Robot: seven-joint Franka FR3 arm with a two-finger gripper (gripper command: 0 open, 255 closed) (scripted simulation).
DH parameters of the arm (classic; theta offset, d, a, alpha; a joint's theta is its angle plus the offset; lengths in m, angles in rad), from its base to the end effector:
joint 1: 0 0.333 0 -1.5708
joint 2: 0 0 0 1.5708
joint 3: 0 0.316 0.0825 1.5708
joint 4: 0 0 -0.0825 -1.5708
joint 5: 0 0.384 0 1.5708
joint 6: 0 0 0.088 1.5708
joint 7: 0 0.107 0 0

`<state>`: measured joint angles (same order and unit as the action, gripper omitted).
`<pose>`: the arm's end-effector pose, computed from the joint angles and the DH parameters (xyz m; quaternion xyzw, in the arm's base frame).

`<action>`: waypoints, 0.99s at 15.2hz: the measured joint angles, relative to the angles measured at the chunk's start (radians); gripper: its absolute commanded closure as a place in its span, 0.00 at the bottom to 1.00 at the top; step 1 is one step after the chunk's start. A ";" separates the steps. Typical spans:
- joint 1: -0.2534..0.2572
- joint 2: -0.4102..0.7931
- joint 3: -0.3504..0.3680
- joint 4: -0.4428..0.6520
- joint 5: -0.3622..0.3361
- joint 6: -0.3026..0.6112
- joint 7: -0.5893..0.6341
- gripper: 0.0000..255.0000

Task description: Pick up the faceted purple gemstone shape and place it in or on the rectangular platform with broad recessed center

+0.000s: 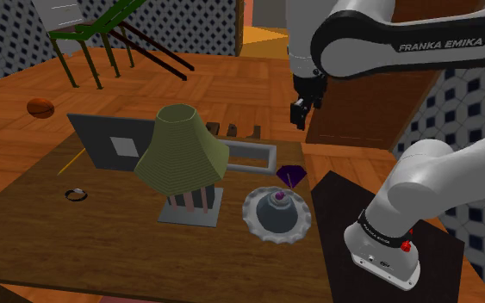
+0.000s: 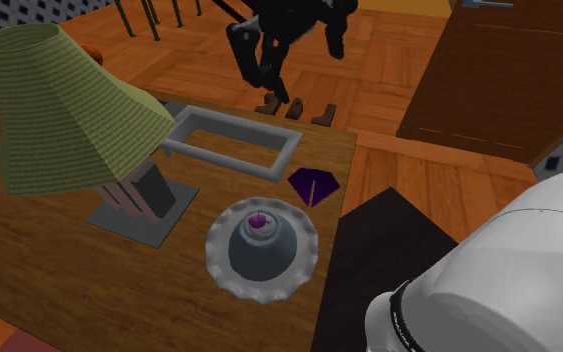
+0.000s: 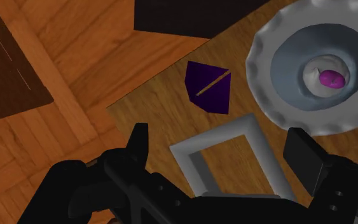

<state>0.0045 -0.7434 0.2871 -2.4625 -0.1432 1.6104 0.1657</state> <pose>0.3065 0.0909 0.5241 0.9835 0.0272 -0.0319 0.1760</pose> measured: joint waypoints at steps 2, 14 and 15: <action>-0.008 0.040 0.067 -0.028 -0.019 0.032 0.078 0.00; -0.179 0.616 0.455 -0.004 -0.337 0.127 0.714 0.00; -0.190 0.694 0.469 0.013 -0.389 0.113 0.783 0.00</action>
<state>-0.1859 -0.0498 0.7562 -2.4494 -0.5325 1.7237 0.9485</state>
